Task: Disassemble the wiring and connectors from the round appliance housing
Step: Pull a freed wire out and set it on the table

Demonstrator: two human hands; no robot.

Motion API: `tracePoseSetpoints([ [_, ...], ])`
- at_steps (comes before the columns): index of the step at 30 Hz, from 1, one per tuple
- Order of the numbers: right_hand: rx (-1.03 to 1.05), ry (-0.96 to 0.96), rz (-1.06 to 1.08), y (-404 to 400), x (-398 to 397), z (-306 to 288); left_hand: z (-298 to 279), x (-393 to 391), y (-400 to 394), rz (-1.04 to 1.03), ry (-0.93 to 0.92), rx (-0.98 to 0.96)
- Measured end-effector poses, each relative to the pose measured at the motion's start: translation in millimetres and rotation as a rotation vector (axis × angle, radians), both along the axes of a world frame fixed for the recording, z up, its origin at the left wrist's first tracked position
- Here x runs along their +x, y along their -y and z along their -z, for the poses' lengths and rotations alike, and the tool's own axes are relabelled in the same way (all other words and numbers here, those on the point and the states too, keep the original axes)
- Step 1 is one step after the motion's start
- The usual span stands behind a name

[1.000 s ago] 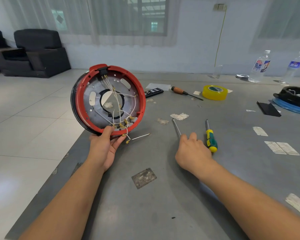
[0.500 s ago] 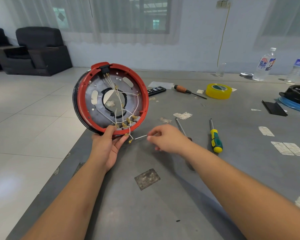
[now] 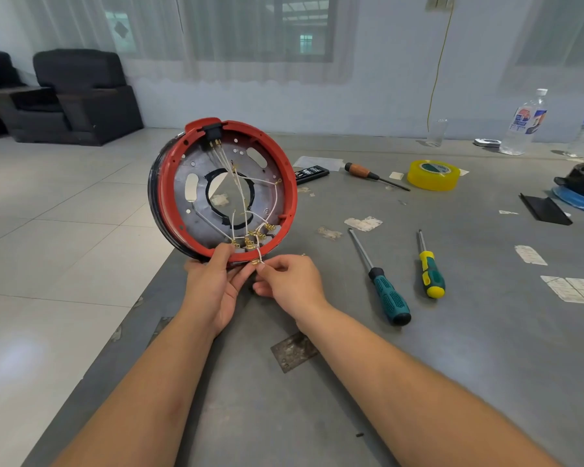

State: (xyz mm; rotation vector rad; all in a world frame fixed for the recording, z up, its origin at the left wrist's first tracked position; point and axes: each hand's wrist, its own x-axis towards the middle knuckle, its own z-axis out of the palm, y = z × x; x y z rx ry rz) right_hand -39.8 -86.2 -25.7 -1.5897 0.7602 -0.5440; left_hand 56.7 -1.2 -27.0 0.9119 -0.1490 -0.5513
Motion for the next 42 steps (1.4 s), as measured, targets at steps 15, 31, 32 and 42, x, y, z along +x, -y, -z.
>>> tracePoseSetpoints([
  [15,-0.4,0.041,0.195,115.5,-72.9,-49.1,-3.3,-1.7,0.5,0.032,-0.006,0.04],
  [31,-0.282,-0.542,0.307,278.3,-43.8,-48.0,-4.8,-13.7,59.6,0.119,-0.021,0.069],
  [32,-0.342,-0.602,0.307,281.9,-41.4,-45.3,-1.3,-12.4,59.9,0.108,-0.018,0.061],
  [42,-0.645,-0.882,0.345,295.2,-24.3,-32.6,5.0,-0.7,64.3,0.126,-0.041,0.028],
])
